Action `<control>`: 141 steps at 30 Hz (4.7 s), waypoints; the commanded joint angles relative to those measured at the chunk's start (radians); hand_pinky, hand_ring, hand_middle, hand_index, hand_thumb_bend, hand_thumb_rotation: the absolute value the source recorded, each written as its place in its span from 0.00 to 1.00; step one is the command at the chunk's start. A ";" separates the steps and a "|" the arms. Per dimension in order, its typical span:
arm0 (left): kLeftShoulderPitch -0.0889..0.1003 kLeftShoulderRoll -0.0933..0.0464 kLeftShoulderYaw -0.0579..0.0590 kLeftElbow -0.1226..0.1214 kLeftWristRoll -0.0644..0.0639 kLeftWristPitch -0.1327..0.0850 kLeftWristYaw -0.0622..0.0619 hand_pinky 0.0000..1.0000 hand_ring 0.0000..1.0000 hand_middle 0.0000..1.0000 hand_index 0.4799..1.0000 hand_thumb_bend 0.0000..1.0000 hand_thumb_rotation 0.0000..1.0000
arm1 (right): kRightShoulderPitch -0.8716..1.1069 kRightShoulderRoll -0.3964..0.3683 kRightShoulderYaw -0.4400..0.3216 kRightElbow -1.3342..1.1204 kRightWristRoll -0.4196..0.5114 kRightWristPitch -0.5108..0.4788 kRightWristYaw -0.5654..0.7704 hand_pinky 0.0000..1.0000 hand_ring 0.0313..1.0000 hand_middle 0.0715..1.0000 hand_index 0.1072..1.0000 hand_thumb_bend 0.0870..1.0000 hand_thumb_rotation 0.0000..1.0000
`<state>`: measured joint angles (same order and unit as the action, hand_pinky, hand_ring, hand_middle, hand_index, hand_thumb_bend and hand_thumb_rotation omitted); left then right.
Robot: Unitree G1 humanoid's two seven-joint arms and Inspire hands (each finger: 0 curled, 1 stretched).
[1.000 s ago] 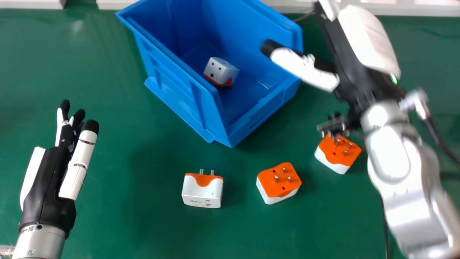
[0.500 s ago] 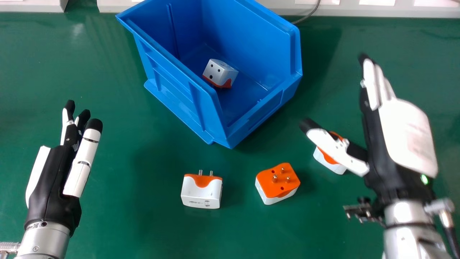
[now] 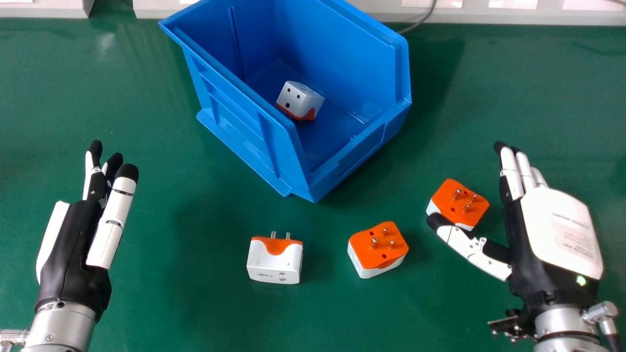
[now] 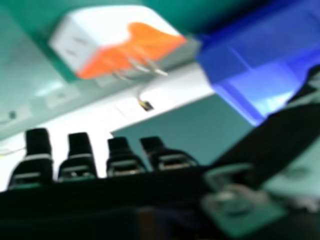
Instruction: Pick all objects and put in blue box
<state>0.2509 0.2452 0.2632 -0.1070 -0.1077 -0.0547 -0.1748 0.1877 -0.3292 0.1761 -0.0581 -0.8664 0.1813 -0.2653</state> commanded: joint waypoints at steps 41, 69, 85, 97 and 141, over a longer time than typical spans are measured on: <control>0.025 0.022 0.008 -0.064 0.007 0.004 -0.003 1.00 1.00 1.00 0.99 0.38 0.92 | -0.332 -0.182 0.111 0.389 0.005 -0.022 0.181 0.78 0.86 0.90 0.88 0.42 0.85; 0.030 0.024 0.007 -0.089 0.010 0.014 -0.001 1.00 1.00 1.00 0.98 0.42 0.91 | -0.393 -0.198 0.150 0.453 0.028 -0.009 0.145 0.22 0.25 0.29 0.16 0.27 0.28; 0.024 0.022 0.004 -0.083 0.010 0.017 -0.003 1.00 1.00 1.00 0.98 0.44 0.91 | -0.283 -0.096 0.066 0.211 0.097 0.081 0.070 0.14 0.15 0.20 0.13 0.26 0.23; 0.026 0.016 0.004 -0.097 0.006 0.030 -0.002 1.00 1.00 1.00 0.97 0.44 0.90 | -0.155 -0.016 0.035 -0.129 0.089 0.043 0.030 0.03 0.03 0.04 0.03 0.30 0.16; 0.017 -0.004 -0.015 -0.102 0.016 0.036 0.017 1.00 1.00 1.00 0.97 0.43 0.88 | -1.305 0.267 0.269 1.026 0.087 -0.130 -0.068 0.05 0.07 0.10 0.08 0.29 0.23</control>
<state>0.2619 0.2438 0.2471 -0.1817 -0.0960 -0.0123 -0.1650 -1.0558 -0.0757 0.4438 0.9529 -0.7891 0.0630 -0.3018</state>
